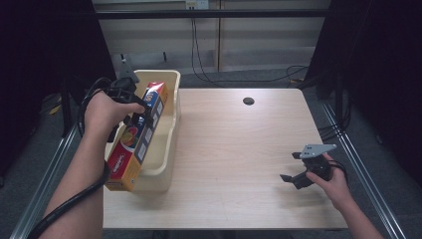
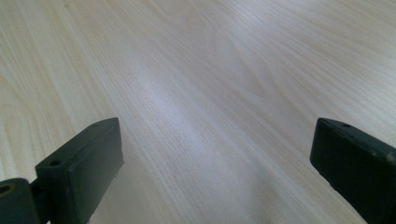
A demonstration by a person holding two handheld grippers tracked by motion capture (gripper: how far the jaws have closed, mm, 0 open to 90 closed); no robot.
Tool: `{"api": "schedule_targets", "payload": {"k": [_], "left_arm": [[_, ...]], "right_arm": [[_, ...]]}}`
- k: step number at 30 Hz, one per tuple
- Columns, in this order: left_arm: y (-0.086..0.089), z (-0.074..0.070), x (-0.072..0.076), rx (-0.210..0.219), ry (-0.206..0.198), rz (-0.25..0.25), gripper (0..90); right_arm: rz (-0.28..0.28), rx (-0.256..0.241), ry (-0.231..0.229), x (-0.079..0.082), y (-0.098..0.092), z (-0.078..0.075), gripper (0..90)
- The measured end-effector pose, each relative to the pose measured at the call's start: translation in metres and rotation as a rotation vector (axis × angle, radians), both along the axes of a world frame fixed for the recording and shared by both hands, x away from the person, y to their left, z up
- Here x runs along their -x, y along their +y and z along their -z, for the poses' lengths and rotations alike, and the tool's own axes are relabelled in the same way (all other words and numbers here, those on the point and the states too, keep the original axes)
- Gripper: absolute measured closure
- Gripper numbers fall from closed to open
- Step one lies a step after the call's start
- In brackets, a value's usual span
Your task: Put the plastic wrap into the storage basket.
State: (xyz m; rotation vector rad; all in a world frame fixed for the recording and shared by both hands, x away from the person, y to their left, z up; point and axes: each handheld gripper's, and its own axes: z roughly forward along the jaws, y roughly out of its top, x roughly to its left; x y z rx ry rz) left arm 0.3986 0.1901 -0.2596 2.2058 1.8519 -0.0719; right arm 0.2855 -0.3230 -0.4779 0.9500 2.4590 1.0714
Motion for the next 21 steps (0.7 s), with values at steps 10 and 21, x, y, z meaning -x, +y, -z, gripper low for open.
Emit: {"api": "schedule_targets", "payload": {"k": [10,21], "left_arm": [[0.001,0.011,-0.001,0.005,0.008,-0.004,40.5],[-0.001,0.021,-0.002,-0.005,0.025,-0.020,40.4]], "right_arm": [[0.000,-0.002,-0.001,0.000,0.000,0.000,2.3],[-0.002,-0.003,0.000,0.001,-0.001,0.000,2.4]]}}
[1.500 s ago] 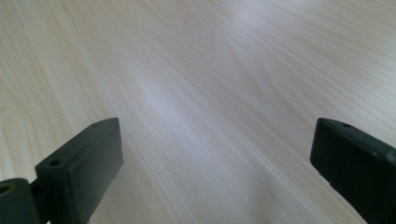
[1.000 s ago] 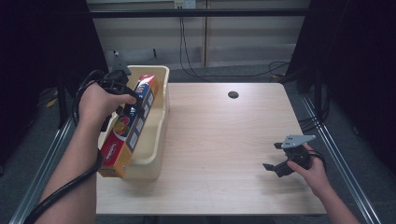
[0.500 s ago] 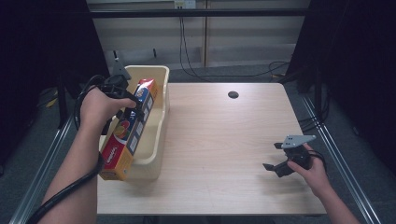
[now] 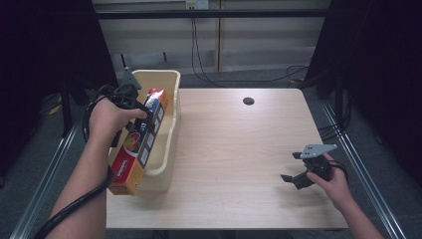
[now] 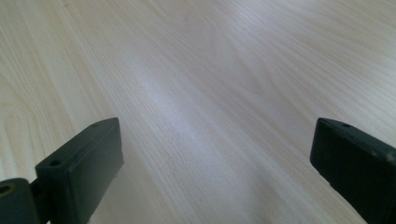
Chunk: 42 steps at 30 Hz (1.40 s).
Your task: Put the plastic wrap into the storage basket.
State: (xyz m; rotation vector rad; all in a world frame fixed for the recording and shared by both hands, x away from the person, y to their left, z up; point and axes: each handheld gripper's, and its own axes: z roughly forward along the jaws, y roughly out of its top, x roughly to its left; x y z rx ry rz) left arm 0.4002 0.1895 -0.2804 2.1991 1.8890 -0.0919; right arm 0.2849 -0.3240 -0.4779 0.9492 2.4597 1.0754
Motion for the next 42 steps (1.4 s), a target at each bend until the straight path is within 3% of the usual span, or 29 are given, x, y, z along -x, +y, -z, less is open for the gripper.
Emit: {"api": "schedule_targets", "payload": {"k": [23,42], "left_arm": [[-0.007,0.023,-0.004,0.009,0.043,-0.004,40.3],[-0.012,0.035,-0.008,0.007,0.055,-0.006,40.0]], "right_arm": [[0.004,0.002,-0.002,0.000,-0.001,0.000,2.4],[0.003,0.006,-0.001,0.000,-0.002,0.000,2.6]]}}
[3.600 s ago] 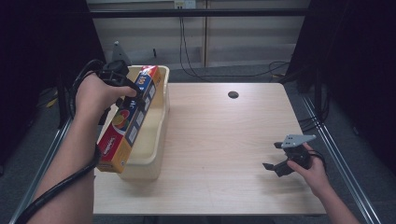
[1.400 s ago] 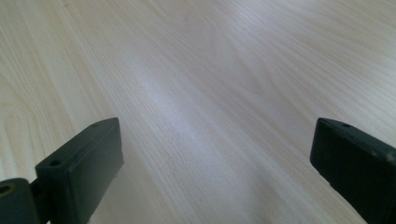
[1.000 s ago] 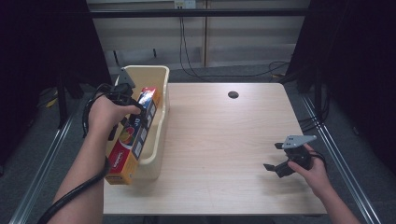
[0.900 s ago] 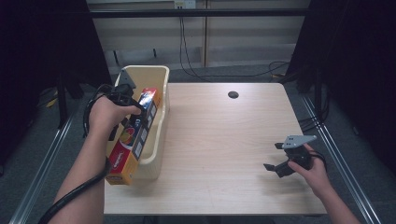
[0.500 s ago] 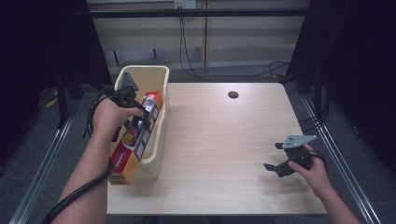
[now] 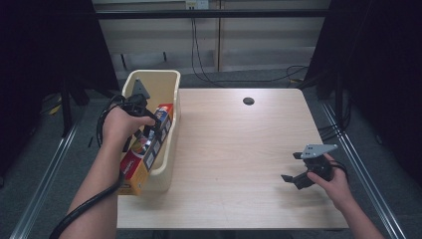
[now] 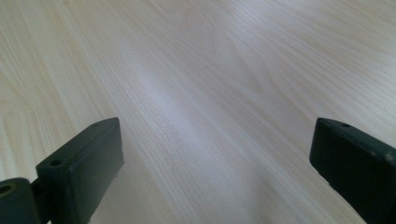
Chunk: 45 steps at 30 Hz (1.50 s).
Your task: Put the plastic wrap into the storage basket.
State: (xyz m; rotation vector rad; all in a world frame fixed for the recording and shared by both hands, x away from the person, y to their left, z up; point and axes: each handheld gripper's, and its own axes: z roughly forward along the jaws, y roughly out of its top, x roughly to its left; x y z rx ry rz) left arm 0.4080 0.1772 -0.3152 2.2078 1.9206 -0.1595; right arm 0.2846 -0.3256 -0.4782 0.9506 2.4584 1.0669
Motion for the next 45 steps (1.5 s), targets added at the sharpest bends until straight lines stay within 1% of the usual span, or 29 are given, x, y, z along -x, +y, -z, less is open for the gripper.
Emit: {"api": "schedule_targets", "payload": {"k": [7,15,17,19,21,23,25,27,31,36,37,38,42,43,44,45], "left_arm": [[-0.001,0.004,-0.001,-0.007,0.007,-0.014,40.0],[-0.002,0.007,-0.002,-0.017,0.009,-0.015,39.9],[-0.003,0.008,-0.003,-0.014,0.011,-0.024,39.8],[-0.003,0.009,-0.003,-0.023,0.008,-0.022,39.9],[-0.004,0.010,-0.003,-0.018,0.014,-0.028,39.8],[-0.003,0.011,-0.004,-0.026,0.018,-0.022,39.8],[-0.004,0.012,-0.004,-0.019,0.016,-0.033,39.8],[-0.004,0.013,-0.005,-0.028,0.021,-0.025,39.8],[-0.005,0.015,-0.005,-0.027,0.021,-0.036,39.7],[-0.004,0.016,-0.006,-0.023,0.021,-0.032,39.6],[-0.004,0.016,-0.006,-0.021,0.018,-0.040,39.6],[-0.004,0.017,-0.006,-0.027,0.015,-0.039,39.6],[-0.004,0.019,-0.006,-0.019,0.023,-0.042,39.5],[-0.005,0.020,-0.006,-0.029,0.014,-0.046,39.5],[-0.004,0.020,-0.007,-0.023,0.023,-0.042,39.5],[-0.004,0.020,-0.007,-0.022,0.023,-0.044,39.4]], "right_arm": [[0.008,-0.008,-0.002,0.000,-0.001,-0.001,2.6],[0.002,-0.009,-0.003,0.000,-0.001,0.000,2.6],[0.003,-0.007,-0.001,0.000,-0.001,0.000,2.6],[0.001,-0.008,0.002,0.000,-0.001,0.000,2.6],[0.001,-0.006,0.000,0.000,-0.001,0.000,2.6],[0.000,-0.007,0.001,0.000,-0.001,0.000,2.6],[-0.001,-0.006,0.000,0.000,-0.001,0.000,2.6],[-0.001,-0.005,0.001,0.000,-0.002,0.000,2.6],[0.000,-0.004,0.002,0.000,-0.002,0.000,2.6],[0.003,-0.004,-0.001,0.000,-0.002,0.000,2.7],[0.004,-0.005,-0.002,0.000,-0.002,0.000,2.7],[0.004,-0.004,-0.003,0.000,-0.002,0.000,2.7],[0.003,-0.002,-0.002,0.000,-0.002,0.000,2.7],[0.004,-0.001,-0.001,0.000,-0.002,0.000,2.7],[0.003,-0.002,-0.002,0.000,-0.003,0.000,2.7],[0.003,-0.002,-0.001,0.000,-0.003,0.000,2.7]]}}
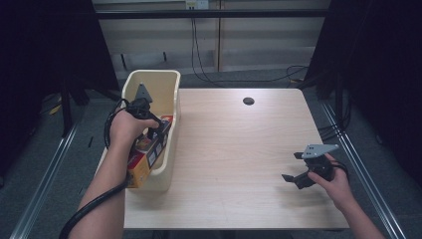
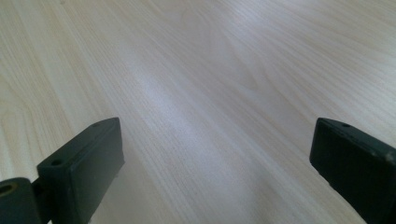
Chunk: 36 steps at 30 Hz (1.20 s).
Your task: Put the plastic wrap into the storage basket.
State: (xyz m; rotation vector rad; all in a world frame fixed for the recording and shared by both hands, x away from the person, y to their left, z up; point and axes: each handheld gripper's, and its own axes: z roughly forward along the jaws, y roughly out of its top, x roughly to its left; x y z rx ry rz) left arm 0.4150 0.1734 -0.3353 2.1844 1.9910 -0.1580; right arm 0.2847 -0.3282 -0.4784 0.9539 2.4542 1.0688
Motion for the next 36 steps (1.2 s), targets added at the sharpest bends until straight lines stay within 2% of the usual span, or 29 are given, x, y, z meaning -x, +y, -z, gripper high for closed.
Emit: {"api": "schedule_targets", "payload": {"k": [13,14,15,19,25,36], "left_arm": [[0.001,0.007,-0.001,0.008,0.014,0.000,38.3],[0.001,0.008,-0.001,0.008,0.008,-0.012,38.1],[0.002,0.008,-0.001,0.008,0.019,-0.005,38.0],[0.001,0.007,-0.002,0.010,0.017,-0.002,37.8],[0.005,0.002,-0.001,0.047,-0.020,-0.023,36.4],[0.001,-0.007,-0.001,0.079,-0.071,0.004,23.6]], "right_arm": [[-0.006,0.000,-0.001,0.000,0.001,0.000,2.7],[-0.006,0.000,0.000,0.000,0.001,0.000,2.7],[-0.001,0.003,-0.001,0.000,0.001,0.000,2.7],[-0.004,0.005,0.001,0.000,0.001,0.001,2.8],[-0.007,0.005,0.000,0.000,0.001,0.001,2.8],[-0.005,0.008,-0.002,0.001,0.001,0.000,2.8]]}}
